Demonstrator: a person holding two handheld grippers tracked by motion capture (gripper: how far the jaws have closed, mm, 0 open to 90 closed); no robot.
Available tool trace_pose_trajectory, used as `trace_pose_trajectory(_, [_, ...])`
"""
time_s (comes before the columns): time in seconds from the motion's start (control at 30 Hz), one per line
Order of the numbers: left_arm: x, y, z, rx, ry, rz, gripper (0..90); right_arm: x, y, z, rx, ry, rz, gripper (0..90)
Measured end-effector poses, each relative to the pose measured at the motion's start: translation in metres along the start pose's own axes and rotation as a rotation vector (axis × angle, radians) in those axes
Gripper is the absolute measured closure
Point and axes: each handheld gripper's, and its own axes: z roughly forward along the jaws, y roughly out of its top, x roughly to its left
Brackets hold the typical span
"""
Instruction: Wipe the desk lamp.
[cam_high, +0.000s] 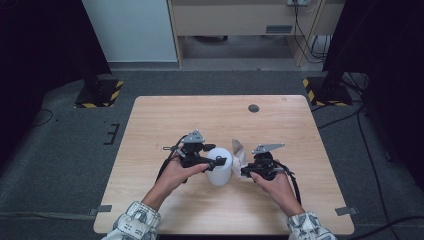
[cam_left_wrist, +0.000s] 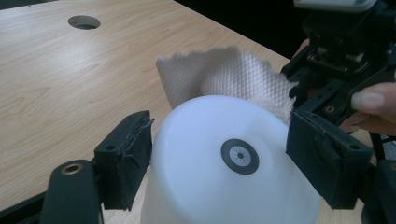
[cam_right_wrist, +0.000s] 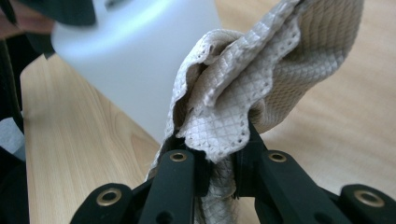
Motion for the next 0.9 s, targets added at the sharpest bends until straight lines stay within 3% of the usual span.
trace_pose_trajectory(0.13, [0.000, 0.000, 0.000, 0.000, -0.001, 0.001, 22.5, 0.001, -0.004, 0.001, 0.028, 0.003, 0.002, 80.7])
trace_pose_trajectory(0.3, [0.000, 0.000, 0.000, 0.004, -0.006, -0.002, 22.5, 0.001, 0.009, -0.008, -0.045, 0.009, -0.010, 80.8])
trace_pose_trajectory(0.43, [-0.001, 0.000, 0.000, 0.008, -0.012, -0.003, 22.5, -0.002, 0.023, -0.010, -0.063, 0.020, -0.033, 80.8])
trace_pose_trajectory(0.6, [-0.001, -0.001, 0.000, 0.007, -0.022, -0.008, 22.8, -0.007, 0.028, 0.005, -0.019, 0.017, -0.046, 80.8])
trace_pose_trajectory(0.8, [0.000, -0.001, -0.001, 0.009, -0.017, -0.008, 22.9, -0.012, 0.019, 0.026, 0.067, 0.003, -0.036, 80.8])
trace_pose_trajectory(0.9, [-0.001, -0.001, -0.001, 0.009, -0.016, 0.000, 22.9, -0.012, 0.014, 0.028, 0.092, 0.006, -0.042, 80.8])
